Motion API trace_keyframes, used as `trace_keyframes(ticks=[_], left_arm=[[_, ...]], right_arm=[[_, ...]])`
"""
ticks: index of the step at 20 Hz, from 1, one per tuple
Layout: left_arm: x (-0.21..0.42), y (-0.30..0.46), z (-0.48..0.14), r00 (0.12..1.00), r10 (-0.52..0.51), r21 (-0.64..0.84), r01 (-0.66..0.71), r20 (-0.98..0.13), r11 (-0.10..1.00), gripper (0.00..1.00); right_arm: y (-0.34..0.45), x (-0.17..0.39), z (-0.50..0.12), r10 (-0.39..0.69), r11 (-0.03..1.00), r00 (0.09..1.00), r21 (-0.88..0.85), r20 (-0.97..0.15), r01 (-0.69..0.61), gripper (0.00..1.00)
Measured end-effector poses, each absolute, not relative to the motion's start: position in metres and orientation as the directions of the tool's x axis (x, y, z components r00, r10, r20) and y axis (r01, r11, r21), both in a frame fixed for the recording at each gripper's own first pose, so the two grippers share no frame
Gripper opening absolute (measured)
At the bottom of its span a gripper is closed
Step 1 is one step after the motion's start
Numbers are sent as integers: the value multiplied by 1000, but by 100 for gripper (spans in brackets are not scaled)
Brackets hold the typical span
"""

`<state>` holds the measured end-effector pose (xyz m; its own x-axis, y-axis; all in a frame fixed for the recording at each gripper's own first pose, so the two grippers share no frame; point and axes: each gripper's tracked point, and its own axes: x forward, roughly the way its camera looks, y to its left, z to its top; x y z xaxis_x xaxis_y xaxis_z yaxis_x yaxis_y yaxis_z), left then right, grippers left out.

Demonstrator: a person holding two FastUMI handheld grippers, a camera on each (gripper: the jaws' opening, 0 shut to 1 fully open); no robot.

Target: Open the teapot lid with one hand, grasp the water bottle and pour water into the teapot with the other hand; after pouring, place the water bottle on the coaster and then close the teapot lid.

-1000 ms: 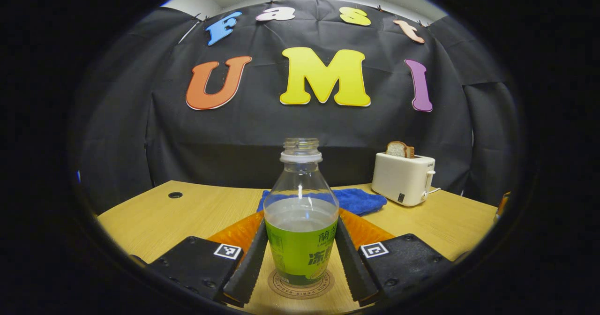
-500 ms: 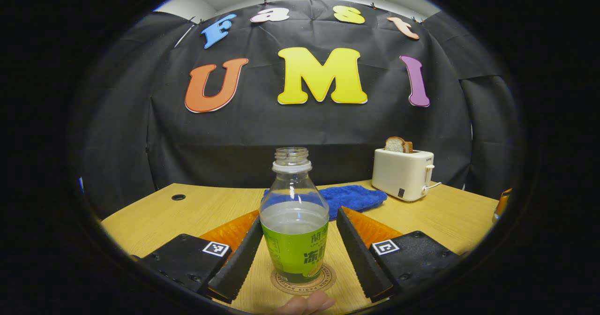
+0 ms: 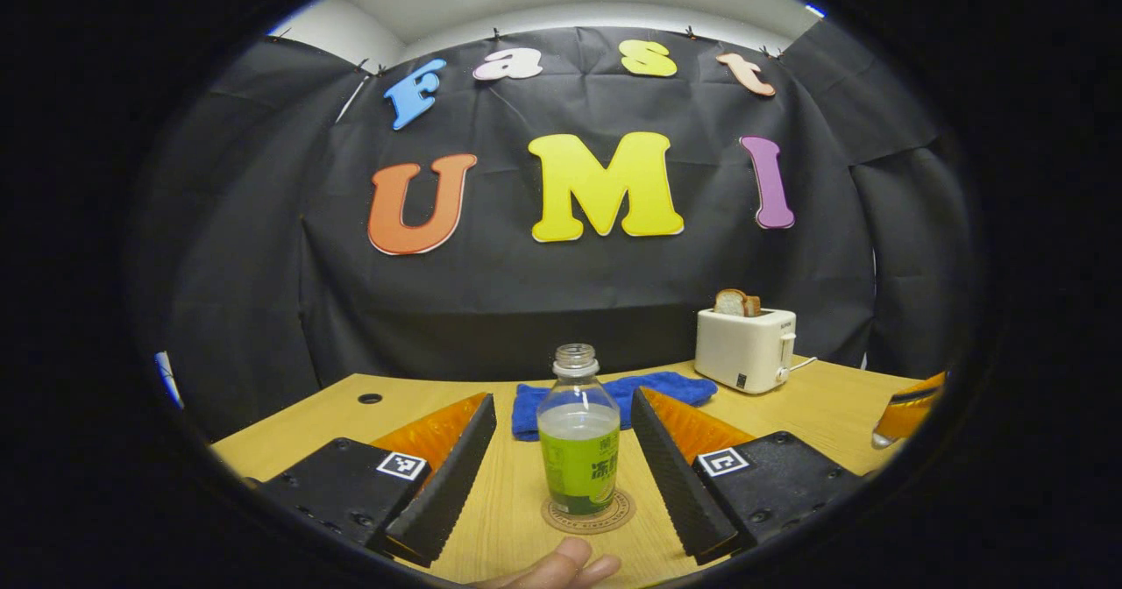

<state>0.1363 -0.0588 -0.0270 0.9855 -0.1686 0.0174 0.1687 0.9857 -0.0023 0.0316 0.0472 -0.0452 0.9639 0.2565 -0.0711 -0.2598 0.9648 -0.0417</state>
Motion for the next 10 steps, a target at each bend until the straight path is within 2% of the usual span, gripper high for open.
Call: trace_keyframes(ticks=[5, 10], left_arm=[[92, -7, -24, 999, -24, -58, 25, 25, 998, 96], [48, 28, -30, 999, 43, -37, -42, 20, 998, 96]], right_arm=[[86, 46, -54, 338, 941, 936, 11, -95, -338, 0], [113, 58, -57, 377, 925, 923, 87, -82, -370, 0]])
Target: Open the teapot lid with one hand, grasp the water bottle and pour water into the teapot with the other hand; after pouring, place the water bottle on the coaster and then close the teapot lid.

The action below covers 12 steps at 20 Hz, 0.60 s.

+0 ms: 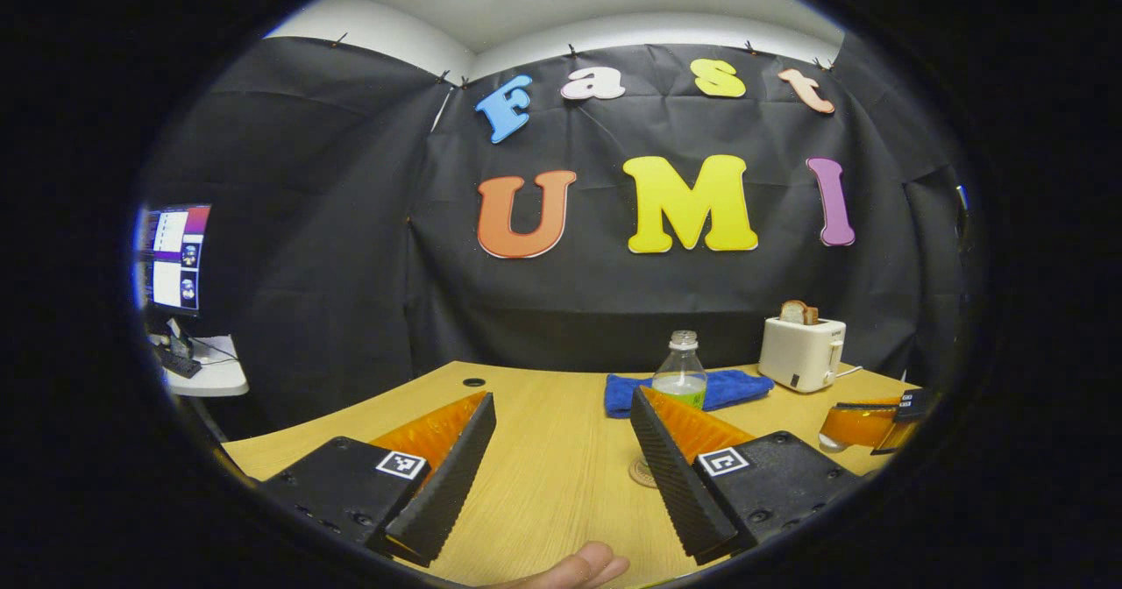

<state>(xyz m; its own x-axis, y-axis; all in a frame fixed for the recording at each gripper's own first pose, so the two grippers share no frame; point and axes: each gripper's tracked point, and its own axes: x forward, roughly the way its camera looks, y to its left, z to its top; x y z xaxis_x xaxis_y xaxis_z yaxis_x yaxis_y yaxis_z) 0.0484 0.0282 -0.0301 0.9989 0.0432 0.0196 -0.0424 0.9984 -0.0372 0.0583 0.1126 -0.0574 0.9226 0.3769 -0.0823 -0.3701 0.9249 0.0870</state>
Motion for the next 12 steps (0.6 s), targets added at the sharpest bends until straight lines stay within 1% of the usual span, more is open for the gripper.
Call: trace_keyframes(ticks=[1, 4, 6, 9, 12], left_arm=[[43, 29, -30, 999, 32, -38, -31, 24, 999, 96], [33, 32, -36, 1000, 0, -78, 0, -12, 997, 96], [36, 37, -37, 1000, -1, -114, -2, -23, 993, 96], [41, 39, -48, 998, -10, -129, 3, -59, 992, 96], [43, 31, -54, 996, -41, -151, 28, -84, 988, 96]], right_arm=[[115, 61, -61, 370, 928, 925, 83, -82, -364, 0], [123, 67, -70, 358, 932, 930, 84, -79, -352, 0], [123, 70, -76, 336, 941, 937, 74, -92, -330, 0], [121, 72, -76, 308, 951, 948, 58, -77, -304, 0], [115, 80, -87, 274, 962, 958, 36, -80, -272, 0]])
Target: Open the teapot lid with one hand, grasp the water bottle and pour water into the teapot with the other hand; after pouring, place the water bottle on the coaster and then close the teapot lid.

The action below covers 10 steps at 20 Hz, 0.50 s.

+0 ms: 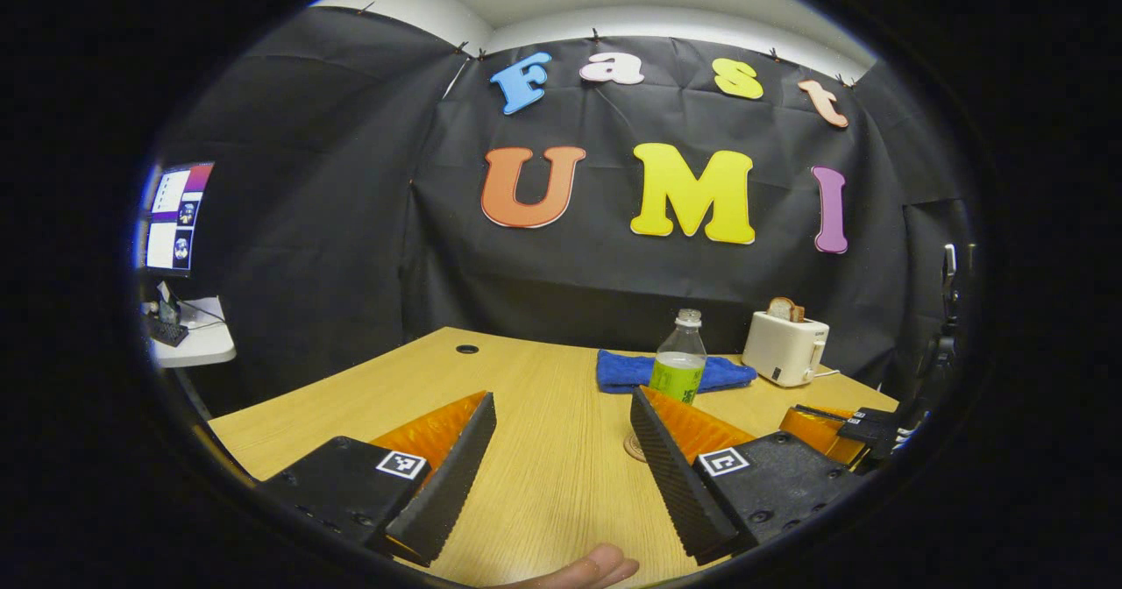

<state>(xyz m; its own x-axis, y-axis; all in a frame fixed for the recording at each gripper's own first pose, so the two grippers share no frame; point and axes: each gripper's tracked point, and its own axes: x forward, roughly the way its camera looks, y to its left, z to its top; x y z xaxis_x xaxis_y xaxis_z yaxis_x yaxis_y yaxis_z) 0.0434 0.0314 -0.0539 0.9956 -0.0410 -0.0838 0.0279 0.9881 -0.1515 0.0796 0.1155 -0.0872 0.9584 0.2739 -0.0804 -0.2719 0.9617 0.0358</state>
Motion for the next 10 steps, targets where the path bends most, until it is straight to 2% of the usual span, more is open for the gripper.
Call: trace_keyframes(ticks=[3, 9, 10], left_arm=[[46, 24, -62, 993, -60, -144, 44, -106, 989, 97], [43, 8, -59, 989, -115, -151, 100, -94, 983, 96], [42, 7, -58, 989, -117, -150, 102, -94, 983, 97]], right_arm=[[115, 86, -106, 275, 961, 954, 55, -123, -270, 0], [115, 81, -109, 263, 965, 961, 39, -88, -260, 0], [114, 82, -116, 249, 968, 960, 44, -129, -245, 0]])
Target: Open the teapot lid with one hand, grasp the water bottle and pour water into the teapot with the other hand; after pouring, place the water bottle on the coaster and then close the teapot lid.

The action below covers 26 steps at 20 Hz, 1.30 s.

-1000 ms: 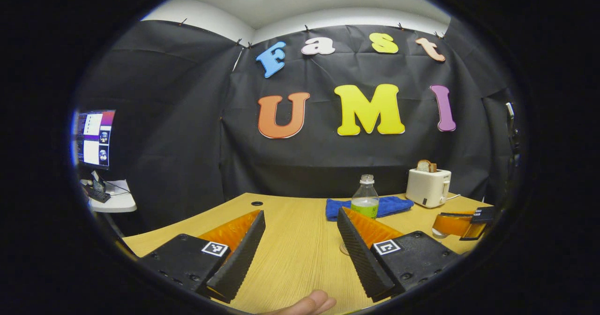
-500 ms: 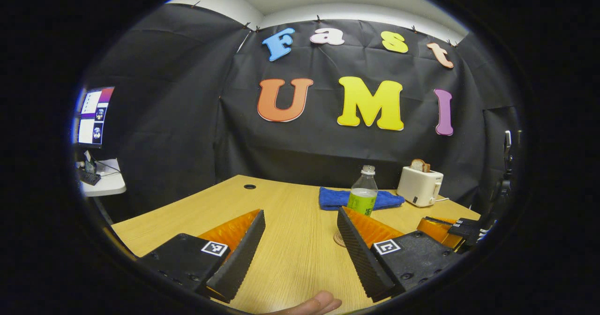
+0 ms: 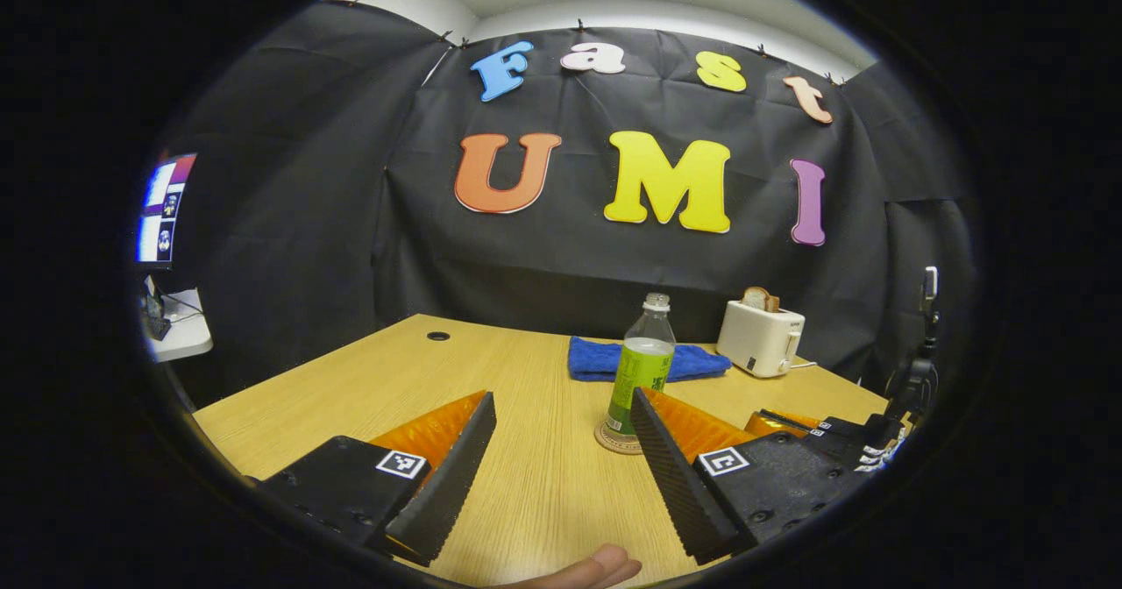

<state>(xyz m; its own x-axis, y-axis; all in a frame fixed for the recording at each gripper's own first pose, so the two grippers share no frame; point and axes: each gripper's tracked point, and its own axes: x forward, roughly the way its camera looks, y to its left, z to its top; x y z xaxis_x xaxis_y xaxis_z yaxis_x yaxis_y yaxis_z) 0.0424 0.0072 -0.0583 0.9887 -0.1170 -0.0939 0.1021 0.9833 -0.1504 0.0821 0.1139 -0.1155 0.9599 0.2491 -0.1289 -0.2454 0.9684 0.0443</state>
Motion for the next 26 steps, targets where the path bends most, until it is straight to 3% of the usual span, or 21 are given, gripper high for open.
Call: trace_keyframes(ticks=[6, 8, 10, 11, 12, 15, 18, 21, 26], left_arm=[[41, 0, -63, 986, -132, -149, 115, -105, 982, 97], [40, -6, -64, 984, -141, -137, 125, -107, 983, 97], [41, -10, -64, 984, -143, -117, 130, -104, 985, 97], [39, -11, -63, 984, -145, -110, 134, -102, 985, 97], [39, -13, -63, 984, -146, -106, 135, -100, 985, 97], [35, -20, -58, 984, -155, -102, 146, -93, 984, 97], [28, -28, -46, 984, -164, -91, 158, -67, 983, 97], [17, -39, -32, 982, -183, -63, 180, -40, 982, 97], [-3, -42, -11, 989, -146, 22, 146, -11, 989, 96]], right_arm=[[113, 83, -120, 244, 970, 955, 47, -167, -240, 0], [114, 82, -118, 254, 967, 956, 57, -147, -248, 5], [114, 75, -106, 253, 967, 960, 40, -120, -250, 34], [111, 71, -94, 247, 969, 965, 18, -86, -247, 54], [113, 66, -81, 257, 966, 965, 2, -44, -258, 62], [113, 45, -43, 266, 964, 963, -38, 36, -264, 98], [104, 20, -5, 254, 967, 963, -16, 93, -254, 98], [65, 8, 28, 141, 990, 984, -22, 104, -140, 95], [18, -22, 70, 87, 996, 989, 7, 119, -88, 96]])
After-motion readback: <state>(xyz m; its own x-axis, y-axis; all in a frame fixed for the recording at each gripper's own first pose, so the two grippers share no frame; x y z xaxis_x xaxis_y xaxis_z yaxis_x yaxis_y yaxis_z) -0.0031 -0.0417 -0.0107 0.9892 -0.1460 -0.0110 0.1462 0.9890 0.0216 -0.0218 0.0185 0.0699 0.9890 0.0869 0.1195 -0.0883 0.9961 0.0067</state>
